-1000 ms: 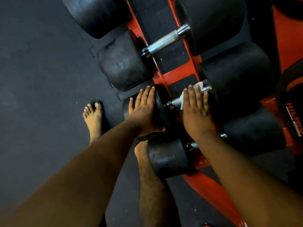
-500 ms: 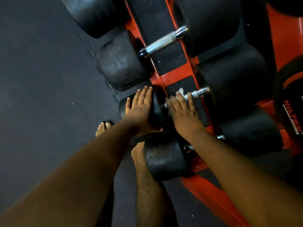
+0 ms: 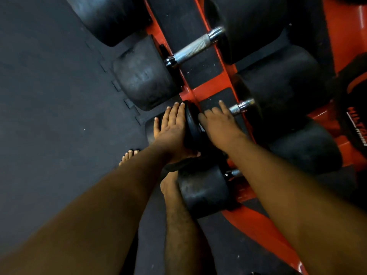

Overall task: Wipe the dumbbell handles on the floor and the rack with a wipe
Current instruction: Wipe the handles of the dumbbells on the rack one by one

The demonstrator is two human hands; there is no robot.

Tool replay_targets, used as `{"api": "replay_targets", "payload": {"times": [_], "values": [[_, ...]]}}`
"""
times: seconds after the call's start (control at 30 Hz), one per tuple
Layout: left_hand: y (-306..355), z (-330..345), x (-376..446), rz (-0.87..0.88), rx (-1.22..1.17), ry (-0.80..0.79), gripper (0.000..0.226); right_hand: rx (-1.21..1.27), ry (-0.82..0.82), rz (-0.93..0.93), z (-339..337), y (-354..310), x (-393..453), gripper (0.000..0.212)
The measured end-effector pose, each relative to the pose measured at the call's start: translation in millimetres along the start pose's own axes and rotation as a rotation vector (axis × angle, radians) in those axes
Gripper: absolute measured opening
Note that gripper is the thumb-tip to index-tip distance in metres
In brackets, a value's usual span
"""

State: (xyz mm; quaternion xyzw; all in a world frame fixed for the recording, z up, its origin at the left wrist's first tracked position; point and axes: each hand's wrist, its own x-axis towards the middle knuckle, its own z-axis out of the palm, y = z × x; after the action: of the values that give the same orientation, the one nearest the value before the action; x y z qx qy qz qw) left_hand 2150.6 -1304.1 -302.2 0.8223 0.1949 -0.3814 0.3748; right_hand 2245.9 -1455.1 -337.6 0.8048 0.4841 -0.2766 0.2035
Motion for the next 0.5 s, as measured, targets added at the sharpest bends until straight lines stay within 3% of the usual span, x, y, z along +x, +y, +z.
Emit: {"api": "replay_targets", "payload": {"times": [0.07, 0.13, 0.27, 0.43, 0.5], "values": [[1.4, -2.6, -1.6, 0.004, -0.010, -0.004, 0.152, 0.032, -0.005, -0.013, -4.1, 9.6, 5.4, 0.034], [2.3, -3.0, -3.2, 0.007, -0.012, -0.011, 0.151, -0.010, 0.121, 0.068, 8.2, 29.8, -12.4, 0.026], [3.0, -4.3, -2.9, 0.003, -0.001, -0.039, 0.149, 0.025, 0.202, 0.248, 21.7, 33.1, -40.6, 0.048], [3.3, -5.2, -4.0, -0.008, 0.009, -0.026, 0.149, 0.318, 0.259, 0.061, 21.5, -4.9, -39.7, 0.055], [4.6, -3.8, -4.5, -0.009, 0.005, -0.027, 0.148, 0.503, 0.301, 0.076, 27.9, -15.5, -58.6, 0.057]]}}
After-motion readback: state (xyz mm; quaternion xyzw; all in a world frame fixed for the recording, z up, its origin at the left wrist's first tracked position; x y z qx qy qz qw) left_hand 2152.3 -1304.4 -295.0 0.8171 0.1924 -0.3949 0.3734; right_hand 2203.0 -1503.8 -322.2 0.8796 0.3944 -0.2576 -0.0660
